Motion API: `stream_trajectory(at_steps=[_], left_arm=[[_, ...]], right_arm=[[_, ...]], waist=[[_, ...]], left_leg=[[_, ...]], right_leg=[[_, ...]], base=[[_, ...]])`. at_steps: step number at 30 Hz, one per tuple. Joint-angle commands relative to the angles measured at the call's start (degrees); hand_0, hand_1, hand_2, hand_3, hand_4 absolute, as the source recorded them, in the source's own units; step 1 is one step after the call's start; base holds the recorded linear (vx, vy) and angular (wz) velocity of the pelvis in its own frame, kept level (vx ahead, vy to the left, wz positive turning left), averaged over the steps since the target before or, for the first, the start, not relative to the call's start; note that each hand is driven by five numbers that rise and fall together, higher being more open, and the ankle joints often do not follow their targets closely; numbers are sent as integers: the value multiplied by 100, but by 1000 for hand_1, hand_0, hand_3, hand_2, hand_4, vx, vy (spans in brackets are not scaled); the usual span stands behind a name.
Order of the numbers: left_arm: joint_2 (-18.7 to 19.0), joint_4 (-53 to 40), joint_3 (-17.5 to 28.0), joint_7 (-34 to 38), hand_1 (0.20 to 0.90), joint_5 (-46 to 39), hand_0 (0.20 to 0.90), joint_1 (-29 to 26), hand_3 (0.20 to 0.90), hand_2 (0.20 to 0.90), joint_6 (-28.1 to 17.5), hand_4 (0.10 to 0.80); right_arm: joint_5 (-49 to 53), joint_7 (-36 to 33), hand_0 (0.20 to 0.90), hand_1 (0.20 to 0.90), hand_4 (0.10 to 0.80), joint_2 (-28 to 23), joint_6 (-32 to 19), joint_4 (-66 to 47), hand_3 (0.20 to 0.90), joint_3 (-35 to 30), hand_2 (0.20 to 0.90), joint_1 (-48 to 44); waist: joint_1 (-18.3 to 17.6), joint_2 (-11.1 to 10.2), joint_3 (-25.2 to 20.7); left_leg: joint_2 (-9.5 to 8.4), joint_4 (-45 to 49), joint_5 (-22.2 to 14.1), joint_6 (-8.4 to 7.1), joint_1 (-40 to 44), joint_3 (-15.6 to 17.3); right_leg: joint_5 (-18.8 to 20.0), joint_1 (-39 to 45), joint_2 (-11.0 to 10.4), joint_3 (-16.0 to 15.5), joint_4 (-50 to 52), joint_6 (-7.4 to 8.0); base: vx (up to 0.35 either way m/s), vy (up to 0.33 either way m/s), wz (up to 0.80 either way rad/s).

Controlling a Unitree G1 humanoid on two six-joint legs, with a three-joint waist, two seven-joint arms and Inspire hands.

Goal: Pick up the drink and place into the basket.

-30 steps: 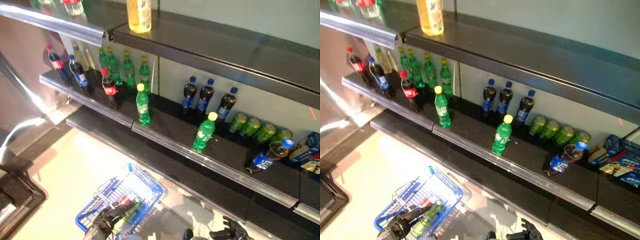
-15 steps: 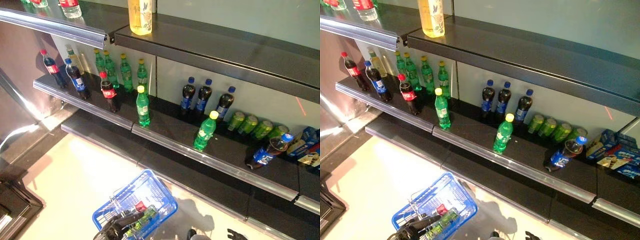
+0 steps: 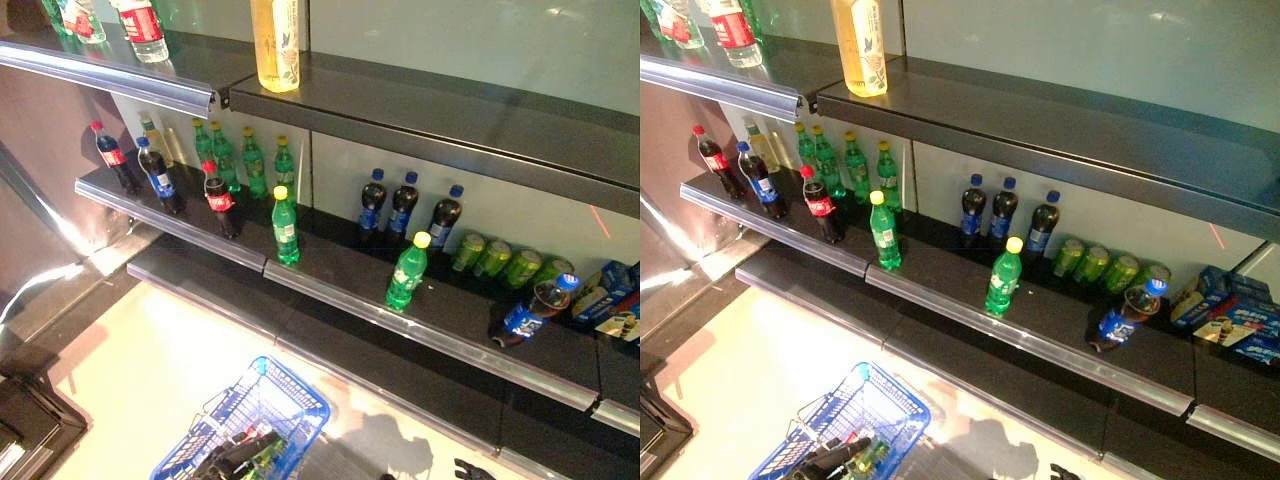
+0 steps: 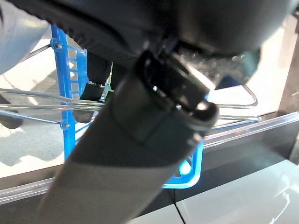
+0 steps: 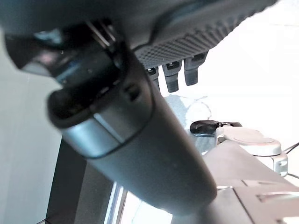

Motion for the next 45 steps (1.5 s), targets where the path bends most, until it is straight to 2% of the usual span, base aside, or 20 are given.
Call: stream_trajectory(at_steps=[1, 6, 7, 10, 13, 16, 20, 22, 27, 28, 32, 34, 38, 41, 45], left_arm=[[653, -445, -123, -286, 300, 31, 300, -311, 200, 300, -494, 100], [586, -651, -264, -114, 300, -258, 300, -626, 200, 300, -555, 100], [588, -737, -344, -80, 300, -440, 300, -823, 200, 300, -588, 100], [631, -768, -448, -90, 300, -675, 300, -1109, 200, 300, -620, 100], [669, -834, -613, -72, 300, -982, 300, -1426, 200, 300, -686, 100], [715, -910, -697, -20, 300, -1173, 300, -1570, 200, 300, -639, 100], [703, -944, -749, 65, 300, -1294, 300, -1542, 200, 300, -615, 100], [688, -972, -730, 48, 300, -1343, 300, -1517, 200, 300, -612, 100], [634, -1076, -716, -173, 300, -1550, 300, -1440, 200, 300, -425, 100], [613, -1095, -700, -346, 300, -1643, 300, -1358, 200, 300, -331, 100], [573, -1226, -681, -519, 300, -2034, 300, -1247, 200, 300, -131, 100], [529, -1363, -654, -499, 300, -2489, 300, -1180, 200, 300, -45, 100], [461, -1622, -562, -523, 300, -2922, 300, -1043, 200, 300, 100, 100], [425, -1800, -564, -636, 300, -3272, 300, -975, 200, 300, 210, 100], [388, -1805, -594, -870, 300, -3386, 300, -961, 200, 300, 231, 100]], right_arm=[[-4, 50, 900, 900, 800, -337, -3, 197, 900, -18, 900, -333], [16, -49, 900, 900, 800, -453, 87, 100, 900, 212, 900, -649], [145, -97, 900, 900, 800, -509, 106, 78, 900, 289, 900, -872], [288, -193, 900, 900, 800, -559, 41, 83, 900, 370, 900, -1144], [588, -288, 900, 900, 800, -657, -142, 25, 900, 402, 900, -1463], [793, -312, 900, 900, 800, -776, -378, -128, 900, 372, 900, -1545], [1263, -153, 900, 900, 800, -902, -925, -453, 900, 307, 900, -1673], [1398, -77, 900, 900, 800, -883, -1173, -715, 900, 346, 900, -1688], [1680, -187, 900, 900, 800, -804, -1314, -1826, 900, 480, 900, -1657], [1596, -269, 900, 900, 800, -769, -1335, -2321, 900, 570, 900, -1621], [1439, -283, 900, 900, 800, -788, -1383, -3065, 900, 666, 900, -1549], [1209, -341, 900, 900, 800, -796, -1501, -3599, 900, 734, 900, -1493], [-71, -1012, 900, 900, 800, -899, -1700, -4770, 900, 841, 900, -1386], [-848, -1494, 900, 900, 800, -1198, -1757, -5447, 900, 882, 900, -1462], [-1526, -2025, 900, 900, 800, -1448, -1839, -5803, 900, 903, 900, -1599]], waist=[[160, 102, 168], [197, 190, 504], [186, 228, 726], [146, 260, 1002], [112, 322, 1376], [67, 302, 1629], [55, 247, 1733], [65, 220, 1699], [82, 155, 1632], [82, 123, 1633], [66, 107, 1620], [48, 93, 1621], [28, 55, 1668], [30, 44, 1728], [36, 47, 1792]], left_leg=[[24, -5, 127, 57, -268, 224], [29, -5, 352, -21, -889, 227], [-21, -5, 413, -12, -1143, 180], [-128, -5, 458, 12, -1446, 85], [-281, 150, 484, 100, -1814, -109], [-333, 1052, 272, 74, -2379, -274], [-211, 2075, -106, 78, -2979, -340], [-188, 2345, -231, 122, -3145, -359], [-158, 2816, -450, 189, -3458, -433], [-139, 2916, -509, 222, -3521, -443], [-111, 2899, -511, 255, -3561, -421], [-115, 2828, -486, 266, -3548, -403], [-126, 2713, -425, 286, -3540, -406], [-124, 2576, -357, 293, -3498, -383], [-125, 2472, -312, 294, -3456, -360]], right_leg=[[-104, -122, -175, -124, 328, 183], [60, -666, -91, -156, 215, 107], [147, -920, -89, -111, 174, 100], [329, -1274, -133, 27, 75, 118], [229, -1842, -144, 308, 495, 57], [43, -2281, -213, 458, 1149, 18], [-276, -2816, -386, 513, 2022, -25], [-389, -3020, -443, 567, 2345, -31], [-572, -3384, -499, 623, 2900, -41], [-625, -3494, -500, 650, 3062, -38], [-625, -3620, -518, 673, 3146, -17], [-597, -3644, -508, 693, 3109, 7], [-543, -3671, -480, 716, 3036, 60], [-504, -3642, -453, 700, 2938, 92], [-487, -3592, -432, 679, 2851, 102]], base=[[-41, -15, -3], [-198, 2, -6], [-306, 5, -3], [-280, -6, -1], [-280, 17, -3], [-213, -13, -4], [-121, -2, 8], [-32, 0, 1], [-17, -26, 11], [2, -18, 18], [2, 0, 5], [1, 3, 2], [0, 0, 0], [0, 0, 0], [0, 0, 0]])
